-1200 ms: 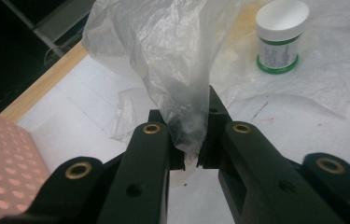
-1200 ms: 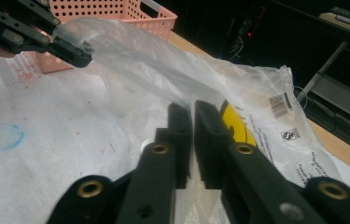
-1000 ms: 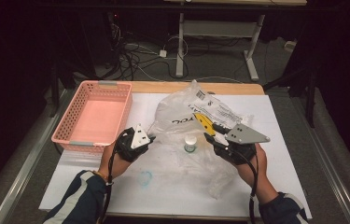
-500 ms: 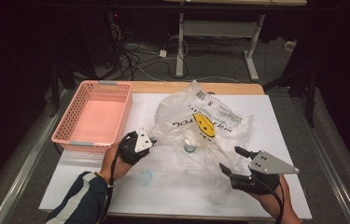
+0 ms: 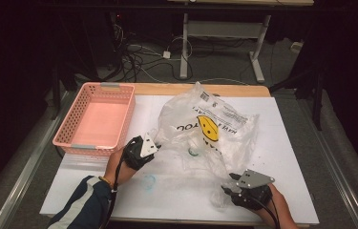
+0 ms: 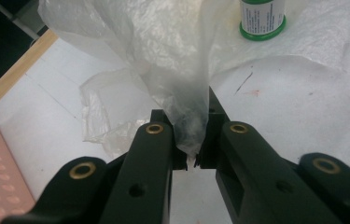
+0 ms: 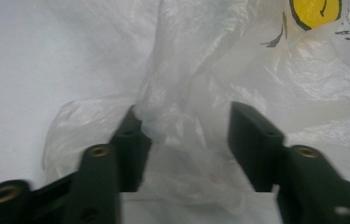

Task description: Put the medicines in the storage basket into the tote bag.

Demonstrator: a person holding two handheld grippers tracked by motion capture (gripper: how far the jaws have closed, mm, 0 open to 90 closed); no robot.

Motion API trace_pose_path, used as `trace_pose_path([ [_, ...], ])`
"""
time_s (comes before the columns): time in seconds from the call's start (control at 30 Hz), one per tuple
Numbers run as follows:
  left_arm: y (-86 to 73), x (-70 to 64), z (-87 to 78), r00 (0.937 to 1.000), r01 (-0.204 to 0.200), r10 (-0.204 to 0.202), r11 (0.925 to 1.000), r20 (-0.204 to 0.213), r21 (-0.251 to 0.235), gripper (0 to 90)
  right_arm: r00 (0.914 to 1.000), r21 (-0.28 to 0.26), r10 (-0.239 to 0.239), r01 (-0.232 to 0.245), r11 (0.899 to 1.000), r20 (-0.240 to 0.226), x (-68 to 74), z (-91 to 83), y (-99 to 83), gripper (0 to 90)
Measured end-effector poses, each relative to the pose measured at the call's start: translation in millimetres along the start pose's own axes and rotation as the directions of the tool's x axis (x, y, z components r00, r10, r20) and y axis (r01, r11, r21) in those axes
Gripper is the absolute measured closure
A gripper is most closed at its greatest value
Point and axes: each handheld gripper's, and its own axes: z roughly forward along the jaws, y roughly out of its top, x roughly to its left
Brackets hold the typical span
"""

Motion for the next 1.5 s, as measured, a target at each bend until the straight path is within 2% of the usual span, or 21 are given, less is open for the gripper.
trace_pose_path([
  [0.1, 0.8, -1.5, 1.2, 0.9999, -0.001, 0.001, 0.9999, -0.014, -0.013, 84.1, 0.9998, -0.005, 0.015, -0.015, 1.0, 0.014, -5.2, -0.3, 1.0, 83.3],
  [0.13, 1.3, -1.7, 1.3, 0.9998, -0.002, 0.002, 0.9999, -0.02, -0.015, 84.0, 0.9994, -0.012, 0.031, -0.031, 0.999, 0.013, -6.6, -1.3, 1.0, 86.2],
  [0.17, 1.8, -2.0, 1.5, 0.9997, -0.005, 0.005, 0.9999, -0.023, -0.011, 84.1, 0.9994, -0.018, 0.027, -0.027, 0.999, 0.023, -7.6, -1.9, 1.5, 87.8],
  [0.3, 3.9, -2.9, -2.3, 0.9995, -0.014, 0.013, 0.9994, -0.028, -0.032, 84.3, 0.998, -0.073, 0.028, -0.024, 0.997, 0.057, -8.7, -7.5, 6.6, 89.8],
  [0.4, 7.4, -2.1, -12.6, 0.9994, -0.016, 0.014, 0.9973, -0.03, -0.071, 85.5, 0.996, -0.136, 0.034, -0.023, 0.99, 0.082, -10.8, -14.8, 15.3, 90.0],
  [0.53, 10.9, -0.1, -26.9, 0.9991, -0.023, 0.019, 0.9935, -0.039, -0.111, 86.1, 0.993, -0.192, 0.013, 0.01, 0.981, 0.117, -11.6, -23.4, 27.2, 90.0],
  [0.57, 12.1, 2.3, -31.1, 0.9983, -0.028, 0.022, 0.9923, -0.054, -0.12, 86.1, 0.9907, -0.198, 0.009, 0.019, 0.98, 0.136, -11.8, -25.3, 29.5, 90.0],
  [0.6, 13.2, 4.5, -34.2, 0.9975, -0.032, 0.024, 0.9914, -0.066, -0.127, 86.1, 0.9841, -0.202, -0.016, 0.052, 0.978, 0.177, -13.2, -28.2, 33.9, 90.0],
  [0.63, 14.4, 7.1, -36.8, 0.9972, -0.032, 0.023, 0.9905, -0.071, -0.134, 86.1, 0.9801, -0.205, -0.023, 0.064, 0.977, 0.197, -15.5, -30.5, 37.7, 90.0],
  [0.73, 18.0, 15.4, -44.0, 0.9956, -0.02, 0.005, 0.9868, -0.094, -0.161, 86.2, 0.973, -0.242, -0.014, 0.071, 0.968, 0.23, -25.8, -36.2, 47.4, 90.0],
  [0.9, 24.8, 24.2, -59.1, 0.992, -0.003, -0.025, 0.9737, -0.123, -0.228, 86.2, 0.9559, -0.298, 0.012, 0.08, 0.951, 0.294, -42.5, -47.4, 61.3, 90.0],
  [1.0, 29.4, 23.4, -67.8, 0.9892, -0.012, -0.028, 0.963, -0.144, -0.269, 86.2, 0.9519, -0.331, 0.034, 0.072, 0.941, 0.305, -49.7, -53.4, 67.4, 90.0],
  [1.1, 33.7, 20.9, -78.9, 0.9875, -0.026, -0.023, 0.9523, -0.156, -0.304, 86.3, 0.9471, -0.363, 0.039, 0.084, 0.928, 0.319, -52.2, -58.6, 74.1, 90.0],
  [1.17, 36.2, 19.5, -88.8, 0.9873, -0.033, -0.02, 0.9443, -0.158, -0.328, 86.3, 0.9445, -0.373, 0.033, 0.097, 0.923, 0.327, -51.3, -60.1, 77.8, 90.0],
  [1.23, 38.1, 19.0, -99.4, 0.9858, -0.041, -0.019, 0.9353, -0.167, -0.351, 86.3, 0.9436, -0.378, 0.028, 0.105, 0.92, 0.33, -49.7, -60.2, 80.0, 90.0],
  [1.3, 39.2, 20.5, -108.0, 0.9847, -0.042, -0.023, 0.9304, -0.173, -0.364, 86.3, 0.9432, -0.378, 0.023, 0.111, 0.919, 0.331, -49.0, -59.7, 81.1, 90.0],
  [1.43, 39.1, 24.7, -116.0, 0.9831, -0.023, -0.05, 0.9208, -0.176, -0.389, 86.3, 0.9398, -0.381, 0.036, 0.102, 0.919, 0.34, -52.6, -59.6, 80.5, 90.0],
  [1.5, 39.3, 26.2, -117.3, 0.9855, -0.003, -0.066, 0.9135, -0.156, -0.407, 86.3, 0.9376, -0.395, 0.051, 0.095, 0.914, 0.344, -55.7, -60.1, 79.7, 90.0],
])
